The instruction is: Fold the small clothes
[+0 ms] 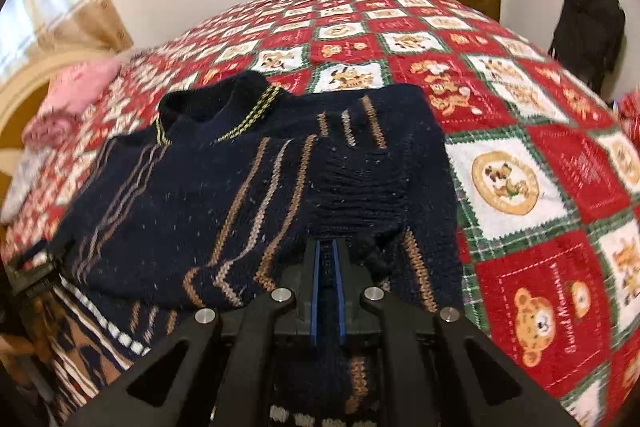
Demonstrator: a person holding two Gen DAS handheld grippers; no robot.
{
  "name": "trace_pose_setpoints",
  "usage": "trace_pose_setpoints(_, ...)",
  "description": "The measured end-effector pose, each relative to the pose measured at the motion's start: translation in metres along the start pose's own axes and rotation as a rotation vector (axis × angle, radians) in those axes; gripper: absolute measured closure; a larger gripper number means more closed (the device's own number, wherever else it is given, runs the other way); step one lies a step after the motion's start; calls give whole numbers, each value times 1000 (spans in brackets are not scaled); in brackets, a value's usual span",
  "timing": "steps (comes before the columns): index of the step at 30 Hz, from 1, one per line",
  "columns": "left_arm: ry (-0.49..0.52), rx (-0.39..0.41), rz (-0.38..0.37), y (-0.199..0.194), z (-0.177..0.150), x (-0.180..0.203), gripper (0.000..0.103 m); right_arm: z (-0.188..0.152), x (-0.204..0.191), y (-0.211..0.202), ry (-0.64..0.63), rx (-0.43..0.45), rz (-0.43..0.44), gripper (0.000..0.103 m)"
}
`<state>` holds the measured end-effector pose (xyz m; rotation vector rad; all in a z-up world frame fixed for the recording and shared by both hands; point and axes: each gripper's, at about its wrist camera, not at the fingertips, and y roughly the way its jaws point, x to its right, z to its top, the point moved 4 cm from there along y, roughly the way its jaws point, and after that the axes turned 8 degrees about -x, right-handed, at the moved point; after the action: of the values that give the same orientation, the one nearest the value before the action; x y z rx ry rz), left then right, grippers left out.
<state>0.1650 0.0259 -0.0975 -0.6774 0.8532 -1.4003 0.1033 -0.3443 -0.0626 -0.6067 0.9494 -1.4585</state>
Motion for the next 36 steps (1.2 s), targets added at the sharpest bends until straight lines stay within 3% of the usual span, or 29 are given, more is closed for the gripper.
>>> trace_pose_setpoints(3, -31, -43, -44, -10, -1, -8, 5, -1, 1, -9, 28, -21, 7, 96)
trace_pose_setpoints(6, 20, 8, -55, -39, -10, -19, 5, -11, 2, -42, 72, 10, 65, 96)
trace_pose_setpoints(11, 30, 105, -88, -75, -34, -43, 5, -54, 3, -120, 86, 144, 139, 96)
trace_pose_setpoints(19, 74, 98, -130, -95, -75, -49, 5, -115, 18, -228, 107, 315, 99, 96)
trace_pose_setpoints(28, 216, 191, -162, -148, -122, -69, 5, -169, 58, -380, 142, 551, -41, 96)
trace_pose_setpoints(32, 255, 212, -194, -165, -142, -77, 5, -204, 81, -473, 197, 759, -238, 96)
trace_pose_setpoints(36, 260, 169, -262, -171, -163, -87, 5, -236, 94, -546, 284, 937, -318, 96)
